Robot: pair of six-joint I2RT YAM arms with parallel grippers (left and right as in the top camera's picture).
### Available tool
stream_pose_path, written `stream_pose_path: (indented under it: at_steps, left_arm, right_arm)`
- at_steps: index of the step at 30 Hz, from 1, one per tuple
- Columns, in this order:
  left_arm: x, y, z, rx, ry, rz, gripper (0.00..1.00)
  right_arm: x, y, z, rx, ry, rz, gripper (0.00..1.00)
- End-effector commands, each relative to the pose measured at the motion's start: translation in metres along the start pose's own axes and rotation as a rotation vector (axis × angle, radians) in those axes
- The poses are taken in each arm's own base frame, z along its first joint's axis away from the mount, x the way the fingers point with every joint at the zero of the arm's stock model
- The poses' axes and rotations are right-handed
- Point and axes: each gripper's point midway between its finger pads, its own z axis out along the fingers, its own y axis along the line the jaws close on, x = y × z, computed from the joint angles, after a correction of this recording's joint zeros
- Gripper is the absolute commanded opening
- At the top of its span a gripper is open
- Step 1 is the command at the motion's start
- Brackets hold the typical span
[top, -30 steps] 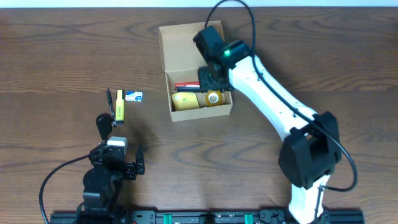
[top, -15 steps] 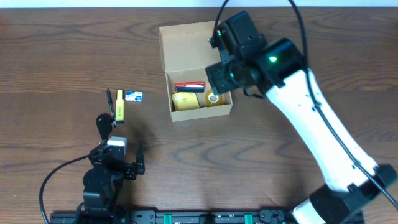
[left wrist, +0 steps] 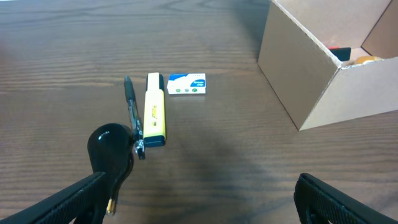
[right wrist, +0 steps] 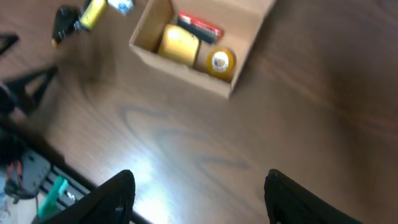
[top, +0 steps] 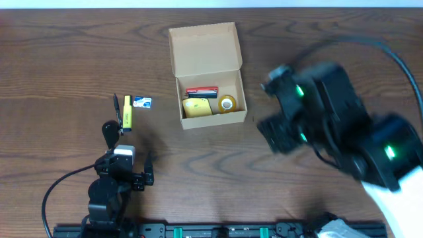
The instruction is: Pack container
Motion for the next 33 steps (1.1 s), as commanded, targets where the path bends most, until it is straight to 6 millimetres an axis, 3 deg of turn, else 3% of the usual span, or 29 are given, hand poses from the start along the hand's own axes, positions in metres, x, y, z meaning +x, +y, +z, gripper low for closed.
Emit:
stream_pose_path:
  at_steps: [1, 6, 9, 13, 21, 24, 28, 33]
  left_arm:
    - [0.005, 0.004, 0.002, -0.021, 0.009, 0.002, 0.95]
    - [0.005, 0.004, 0.002, -0.021, 0.009, 0.003, 0.95]
    - [0.005, 0.004, 0.002, -0.021, 0.009, 0.002, 0.95]
    - [0.005, 0.004, 0.002, -0.021, 0.009, 0.003, 0.95]
    - [0.005, 0.001, 0.002, -0.003, 0.009, 0.001, 0.95]
    - [0.005, -0.017, 0.001, 0.102, 0.009, -0.052, 0.95]
    - [0.005, -0.049, -0.005, 0.284, 0.046, -0.252, 0.95]
    - [0.003, -0.057, -0.008, 0.333, 0.068, -0.389, 0.95]
  right_arm:
    - [0.034, -0.002, -0.001, -0.002, 0.007, -0.015, 0.7]
    - [0.078, 0.01, -0.024, -0.085, -0.085, -0.025, 0.8]
    - [0.092, 0.017, -0.038, -0.127, -0.148, -0.033, 0.99]
    - [0.103, 0.02, -0.051, -0.151, -0.189, -0.027, 0.99]
    - [0.107, 0.02, -0.052, -0.151, -0.182, -0.014, 0.99]
    - [0.107, 0.02, -0.052, -0.151, -0.182, -0.014, 0.99]
    - [0.107, 0.02, -0.052, -0.151, -0.182, -0.014, 0.99]
    - [0.107, 0.02, -0.052, -0.151, -0.182, -0.014, 0.99]
